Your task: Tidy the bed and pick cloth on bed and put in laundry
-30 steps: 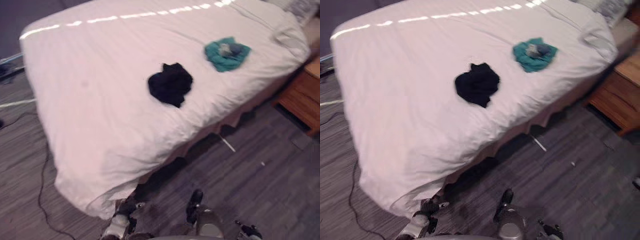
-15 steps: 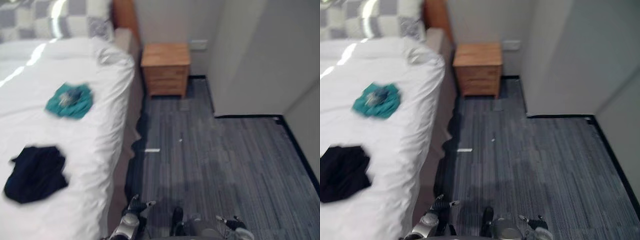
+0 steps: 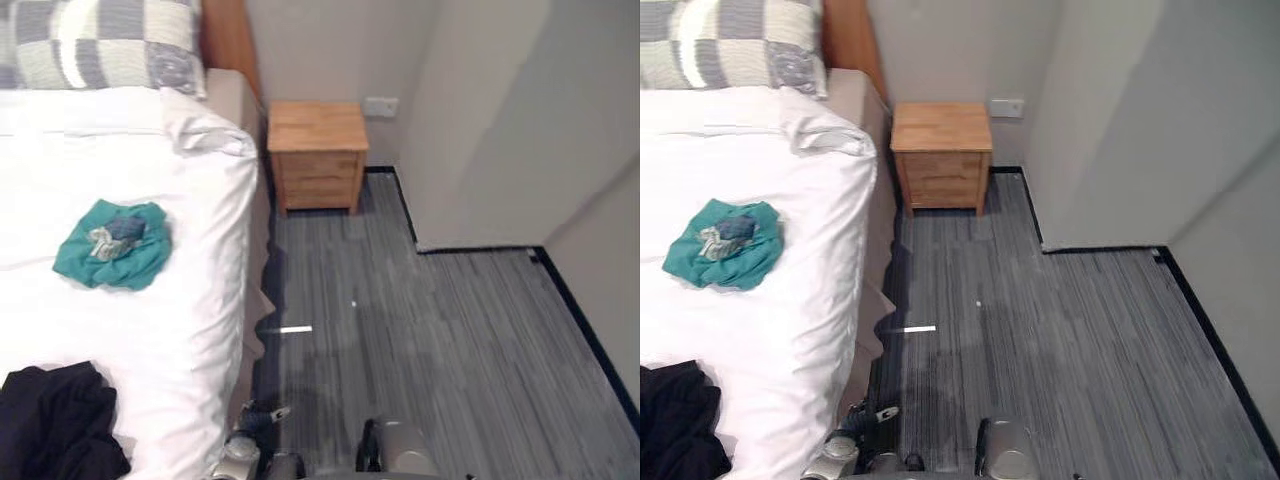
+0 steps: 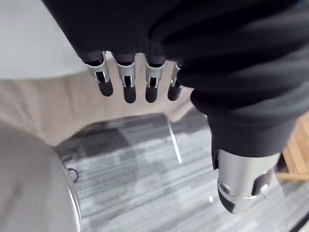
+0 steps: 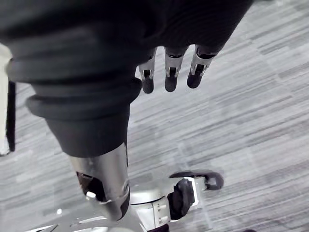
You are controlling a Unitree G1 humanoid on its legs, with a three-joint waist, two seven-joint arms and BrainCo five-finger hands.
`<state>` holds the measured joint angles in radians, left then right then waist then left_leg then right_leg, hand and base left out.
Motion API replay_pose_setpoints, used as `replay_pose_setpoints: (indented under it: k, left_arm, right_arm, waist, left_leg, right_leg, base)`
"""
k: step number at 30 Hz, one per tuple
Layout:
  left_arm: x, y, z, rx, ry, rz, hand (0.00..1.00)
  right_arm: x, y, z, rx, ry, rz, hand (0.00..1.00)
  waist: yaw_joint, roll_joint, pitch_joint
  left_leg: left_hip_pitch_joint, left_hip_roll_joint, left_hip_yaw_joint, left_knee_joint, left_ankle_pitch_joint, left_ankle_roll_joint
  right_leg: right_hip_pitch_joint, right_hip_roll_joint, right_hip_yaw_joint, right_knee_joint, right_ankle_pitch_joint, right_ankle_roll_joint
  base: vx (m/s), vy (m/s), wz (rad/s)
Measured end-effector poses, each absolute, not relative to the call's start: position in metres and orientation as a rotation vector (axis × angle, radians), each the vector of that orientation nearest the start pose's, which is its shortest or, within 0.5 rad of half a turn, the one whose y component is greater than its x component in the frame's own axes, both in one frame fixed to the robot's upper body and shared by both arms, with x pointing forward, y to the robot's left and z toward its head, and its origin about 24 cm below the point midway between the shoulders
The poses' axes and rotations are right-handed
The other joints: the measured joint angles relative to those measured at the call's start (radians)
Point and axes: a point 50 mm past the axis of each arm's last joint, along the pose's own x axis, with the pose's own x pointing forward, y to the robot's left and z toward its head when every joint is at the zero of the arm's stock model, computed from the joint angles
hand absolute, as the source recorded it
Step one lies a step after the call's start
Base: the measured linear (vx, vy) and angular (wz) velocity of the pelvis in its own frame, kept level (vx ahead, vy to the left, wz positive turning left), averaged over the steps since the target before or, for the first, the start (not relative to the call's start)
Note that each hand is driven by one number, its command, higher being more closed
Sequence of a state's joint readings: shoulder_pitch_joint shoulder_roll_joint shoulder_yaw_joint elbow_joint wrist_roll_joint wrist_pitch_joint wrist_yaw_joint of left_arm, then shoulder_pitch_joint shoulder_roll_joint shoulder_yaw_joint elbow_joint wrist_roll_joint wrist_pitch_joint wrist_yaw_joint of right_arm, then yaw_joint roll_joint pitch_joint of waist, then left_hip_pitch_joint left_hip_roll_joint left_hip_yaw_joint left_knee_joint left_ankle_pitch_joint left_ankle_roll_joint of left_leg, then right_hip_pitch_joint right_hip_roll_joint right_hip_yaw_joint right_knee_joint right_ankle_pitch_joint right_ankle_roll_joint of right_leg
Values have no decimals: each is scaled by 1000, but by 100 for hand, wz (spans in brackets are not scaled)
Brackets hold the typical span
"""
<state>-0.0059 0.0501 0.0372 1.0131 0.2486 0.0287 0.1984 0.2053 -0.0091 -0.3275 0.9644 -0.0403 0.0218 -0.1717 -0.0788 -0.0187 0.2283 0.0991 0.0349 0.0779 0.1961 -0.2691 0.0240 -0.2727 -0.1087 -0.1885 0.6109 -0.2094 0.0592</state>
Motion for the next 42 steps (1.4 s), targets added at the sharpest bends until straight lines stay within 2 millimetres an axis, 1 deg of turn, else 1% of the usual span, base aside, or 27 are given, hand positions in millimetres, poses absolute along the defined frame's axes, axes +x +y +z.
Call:
replay_pose_setpoints:
  k: [3,4,5,6,7,8,9,10,11,12,13,15,19,20,21,23,25,26,27,28,30,32,34,36,37,40,42]
  left_arm:
    - [136,185,-149,353,1014,125,0]
    - [136,185,-150,353,1015,126,0]
    - [132,183,-151,353,1024,118,0]
    - [129,183,-152,352,1029,121,0]
    - [132,179,-151,327,1017,131,0]
    - [132,178,-151,324,1017,132,0]
    - [130,178,-152,291,1026,158,0]
    - [127,176,-151,236,1020,202,0]
    - [127,176,-150,227,1008,213,0]
    - [136,178,-145,216,961,226,0]
    - [141,180,-141,214,932,238,0]
    - [149,185,-135,219,882,253,0]
    - [158,182,-131,222,850,237,0]
    - [158,179,-132,215,855,229,0]
    - [160,185,-131,230,852,236,0]
    - [159,185,-132,227,857,236,0]
    - [157,183,-133,220,869,235,0]
    - [153,182,-136,215,886,232,0]
    - [148,179,-139,232,908,205,0]
    - [144,180,-141,230,925,206,0]
    - [141,182,-143,229,938,213,0]
    - [139,181,-145,220,951,212,0]
    - [140,182,-144,220,948,210,0]
    - [140,185,-144,210,949,232,0]
    - [142,187,-143,183,943,262,0]
    - [134,184,-145,108,965,323,0]
    - [131,182,-146,98,969,325,0]
  right_arm:
    - [68,-214,-160,17,1142,-507,0]
    - [71,-214,-160,18,1135,-505,0]
    - [74,-219,-159,9,1124,-509,0]
    - [77,-221,-158,5,1115,-513,0]
    - [87,-223,-155,15,1086,-524,0]
    - [88,-223,-155,17,1082,-525,0]
    - [90,-226,-152,17,1061,-533,0]
    - [92,-227,-150,1,1044,-526,0]
    - [94,-228,-149,-5,1036,-524,0]
    - [97,-229,-148,-19,1026,-511,0]
    - [102,-224,-148,-23,1020,-486,0]
    - [111,-217,-147,-25,1004,-454,0]
    - [117,-211,-149,-5,1017,-443,0]
    - [117,-212,-149,-10,1017,-444,0]
    - [116,-201,-152,15,1035,-426,0]
    - [117,-198,-152,14,1036,-415,0]
    - [121,-197,-153,-10,1043,-393,0]
    - [127,-198,-151,-19,1026,-386,0]
    - [131,-200,-148,-28,1004,-385,0]
    - [134,-202,-147,-40,992,-382,0]
    - [135,-206,-146,-79,987,-363,0]
    - [134,-211,-145,-114,988,-352,0]
    - [124,-213,-148,-118,1013,-363,0]
    - [110,-211,-152,-110,1052,-369,0]
    - [99,-213,-155,-106,1089,-381,0]
    - [100,-225,-151,-112,1065,-420,0]
    - [103,-224,-150,-91,1047,-430,0]
  waist:
    - [-4,11,14]
    - [-4,10,16]
    - [-20,31,20]
    - [-18,55,13]
    - [-9,69,21]
    - [-10,71,22]
    - [-14,76,25]
    - [-1,82,33]
    - [7,84,35]
    - [41,84,43]
    - [61,64,51]
    - [73,43,52]
    - [93,34,56]
    - [99,43,50]
    - [89,-7,32]
    - [88,-6,25]
    - [95,-11,26]
    - [86,-4,26]
    - [75,-4,26]
    - [68,-3,26]
    - [69,7,31]
    - [65,7,31]
    - [61,-6,23]
    - [62,-37,5]
    - [63,-17,12]
    - [88,39,-9]
    - [95,43,-14]
  left_leg:
    - [85,14,-26,-96,-1,-20]
    - [106,15,-25,-110,-10,-33]
    - [169,52,-23,-149,-28,-64]
    - [197,73,-17,-149,-21,-91]
    - [146,120,14,29,7,-166]
    - [123,124,15,81,19,-186]
    - [35,151,16,341,118,-202]
    - [-82,215,14,652,248,-186]
    - [-122,237,20,763,236,-177]
    - [-201,278,23,960,196,-130]
    - [-267,278,31,994,157,-121]
    - [-360,269,48,893,113,-133]
    - [-404,165,151,266,141,-153]
    - [-402,156,233,160,279,-33]
    - [-388,130,393,171,265,14]
    - [-367,131,457,192,181,85]
    - [-297,90,416,144,148,80]
    - [-233,56,355,77,146,77]
    - [-166,29,283,27,141,69]
    - [-121,12,219,3,141,68]
    - [-59,-2,102,-25,141,66]
    - [-25,-1,-84,-17,139,63]
    - [-52,-6,-244,40,107,9]
    - [-102,-23,-343,112,45,-55]
    - [-132,-3,-426,163,-16,-112]
    - [-155,108,-394,112,44,-183]
    - [-144,142,-315,49,93,-183]
  right_leg:
    - [-36,3,-67,-499,179,-7]
    - [-46,3,-75,-531,201,-8]
    - [-41,15,-96,-510,305,-43]
    - [-35,37,-105,-487,342,-76]
    - [-27,59,-107,-413,288,-101]
    - [-18,61,-111,-407,275,-102]
    - [42,86,-130,-406,236,-110]
    - [140,126,-101,-448,204,-125]
    - [182,149,-78,-466,188,-129]
    - [278,186,-25,-503,161,-141]
    - [346,195,12,-535,154,-146]
    - [416,188,56,-579,138,-141]
    - [515,126,84,-638,61,-67]
    - [539,117,76,-643,25,-43]
    - [557,62,60,-640,18,-17]
    - [555,54,19,-569,32,9]
    - [440,12,-13,-209,36,67]
    - [313,-28,-11,86,162,152]
    - [215,-53,-3,309,119,134]
    - [187,-71,-36,338,63,88]
    - [147,-58,-37,233,-4,43]
    - [119,35,154,-56,-29,47]
    - [95,78,421,-254,4,86]
    - [96,72,550,-306,62,86]
    - [99,79,484,-244,78,94]
    - [166,104,265,-283,56,31]
    - [208,105,178,-319,60,9]
  base:
    - [527,-96,44]
    - [641,-157,29]
    - [714,-173,23]
    - [1014,-267,2]
    - [752,-188,-12]
    - [695,-264,-14]
    - [529,-245,-13]
    - [658,-261,-28]
    - [761,-203,-84]
    - [727,-146,-113]
    - [598,-130,-119]
    - [574,-60,-103]
    - [519,96,-62]
    - [675,230,-17]
    - [598,190,16]
    - [690,222,60]
    - [652,260,76]
    - [532,170,133]
    - [639,169,187]
    - [535,9,203]
    - [538,-109,214]
    - [553,-259,281]
    - [408,-296,290]
    - [293,-420,309]
    - [334,-637,319]
    - [163,-521,215]
    - [37,-331,157]
